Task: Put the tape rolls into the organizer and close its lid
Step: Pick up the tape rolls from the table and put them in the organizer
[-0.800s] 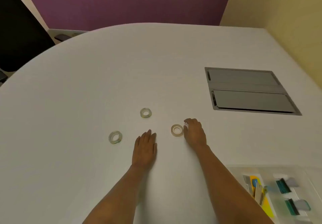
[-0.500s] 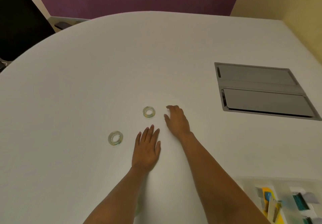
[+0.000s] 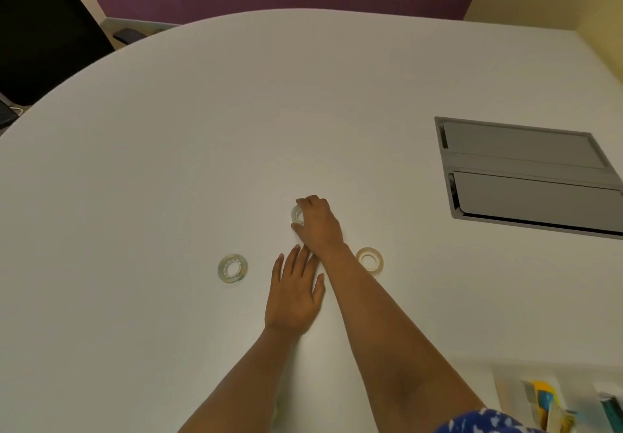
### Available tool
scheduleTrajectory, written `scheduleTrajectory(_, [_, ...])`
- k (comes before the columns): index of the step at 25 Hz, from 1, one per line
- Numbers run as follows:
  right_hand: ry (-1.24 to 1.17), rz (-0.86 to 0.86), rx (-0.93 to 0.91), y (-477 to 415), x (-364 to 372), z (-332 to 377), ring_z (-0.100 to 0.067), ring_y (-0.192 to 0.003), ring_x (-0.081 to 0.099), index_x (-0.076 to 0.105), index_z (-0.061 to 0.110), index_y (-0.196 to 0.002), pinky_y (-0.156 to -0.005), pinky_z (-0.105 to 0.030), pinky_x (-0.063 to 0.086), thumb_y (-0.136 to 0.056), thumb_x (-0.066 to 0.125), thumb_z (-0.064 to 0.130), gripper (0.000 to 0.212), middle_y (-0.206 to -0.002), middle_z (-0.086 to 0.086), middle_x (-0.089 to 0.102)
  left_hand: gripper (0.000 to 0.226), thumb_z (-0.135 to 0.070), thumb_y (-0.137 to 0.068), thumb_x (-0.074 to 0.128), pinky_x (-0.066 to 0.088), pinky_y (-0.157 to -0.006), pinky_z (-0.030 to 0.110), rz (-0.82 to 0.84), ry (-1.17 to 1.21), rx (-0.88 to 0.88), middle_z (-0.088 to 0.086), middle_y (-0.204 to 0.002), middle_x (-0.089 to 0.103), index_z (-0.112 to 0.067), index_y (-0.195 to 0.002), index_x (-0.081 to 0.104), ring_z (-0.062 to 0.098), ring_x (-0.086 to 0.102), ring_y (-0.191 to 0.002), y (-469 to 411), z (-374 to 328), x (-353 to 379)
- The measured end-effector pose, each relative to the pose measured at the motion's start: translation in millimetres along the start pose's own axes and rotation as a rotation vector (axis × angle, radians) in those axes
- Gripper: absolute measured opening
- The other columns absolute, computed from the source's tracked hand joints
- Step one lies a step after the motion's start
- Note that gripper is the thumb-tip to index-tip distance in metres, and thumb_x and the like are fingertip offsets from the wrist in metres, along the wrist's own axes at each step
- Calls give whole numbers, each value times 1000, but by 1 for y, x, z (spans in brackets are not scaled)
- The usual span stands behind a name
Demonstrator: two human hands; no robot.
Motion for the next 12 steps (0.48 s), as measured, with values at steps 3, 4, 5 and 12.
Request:
scheduleTrajectory(3, [-35, -64, 36, 13, -13, -6, -24, -130, 41, 43, 9, -138, -103, -34, 45, -92, 59, 24, 52, -141, -9, 46, 53, -38, -100, 18, -2, -120, 36, 1, 0, 3, -2, -160, 22, -23, -150, 23, 17, 15, -149, 1, 0, 1])
scheduleTrajectory(4, [-36, -73, 47, 19, -19, -9, -24, -130, 41, 43, 9, -138, -103, -34, 45, -92, 59, 24, 52, -141, -9, 46, 52, -38, -101, 20, -5, -120, 35, 10, 2, 2, -3, -161, 15, -25, -151, 18, 16, 10, -150, 3, -1, 2])
scheduleTrajectory(5, [-40, -85, 57, 26, -24, -12, -24, -130, 41, 43, 9, -138, -103, -34, 46, -92, 59, 25, 52, -141, -8, 46, 52, -38, -102, 20, -8, -119, 34, 23, 4, -1, -4, -162, 9, -26, -152, 13, 16, 4, -150, 5, -1, 3])
scheduleTrajectory(12, [-109, -189, 121, 96, -57, -36, -23, -129, 42, 46, 10, -136, -102, -34, 46, -90, 63, 22, 51, -140, -7, 48, 59, -43, -102, 15, -12, -120, 39, 165, 1, -57, 0, -161, -16, -23, -150, -12, 18, -23, -145, 46, -21, 5])
Point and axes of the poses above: each hand's wrist, its own y-axis away from the middle knuckle, its own x-axis out of the palm, z = x × y, the point moved 2 cm from there along -y, towards the middle knuckle
